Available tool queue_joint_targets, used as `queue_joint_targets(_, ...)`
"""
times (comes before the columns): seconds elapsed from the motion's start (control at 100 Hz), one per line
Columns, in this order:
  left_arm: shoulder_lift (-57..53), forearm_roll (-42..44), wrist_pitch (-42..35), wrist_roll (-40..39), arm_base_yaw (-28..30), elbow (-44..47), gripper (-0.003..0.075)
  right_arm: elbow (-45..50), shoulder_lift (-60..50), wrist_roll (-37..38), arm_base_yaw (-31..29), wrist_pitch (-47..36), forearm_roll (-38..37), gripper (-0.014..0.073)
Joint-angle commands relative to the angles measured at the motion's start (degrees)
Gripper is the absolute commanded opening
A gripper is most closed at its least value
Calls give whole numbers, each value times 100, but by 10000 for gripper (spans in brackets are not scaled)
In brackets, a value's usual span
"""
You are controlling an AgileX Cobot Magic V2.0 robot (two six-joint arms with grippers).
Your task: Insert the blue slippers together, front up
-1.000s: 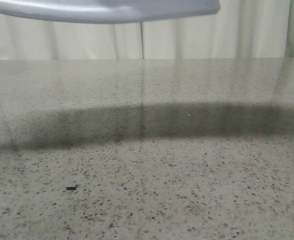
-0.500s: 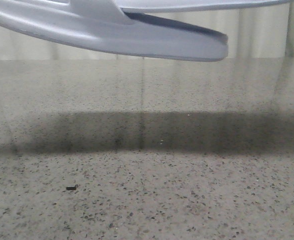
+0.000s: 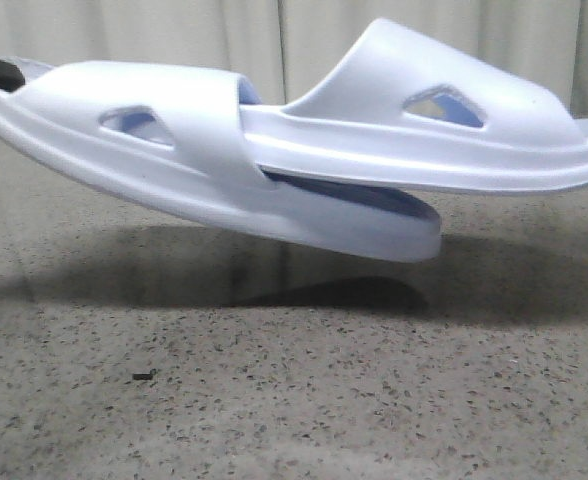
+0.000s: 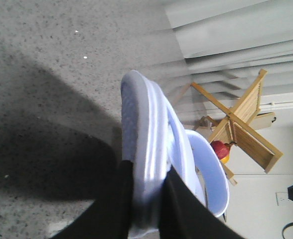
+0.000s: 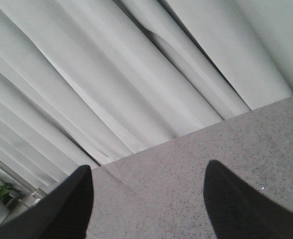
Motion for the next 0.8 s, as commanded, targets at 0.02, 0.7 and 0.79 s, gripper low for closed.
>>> queue_joint_targets(0.02, 298, -564, 335, 226, -39, -203, 16, -196, -74, -99, -33, -300, -94, 415)
queue_joint_targets(0.7, 1453, -564, 395, 866, -39, -800, 15, -196, -74, -140, -33, -206, -94, 415)
queue_joint_targets(0.79, 1453, -564, 384, 906, -39, -800, 16, -196, -74, -140, -33, -194, -94, 415)
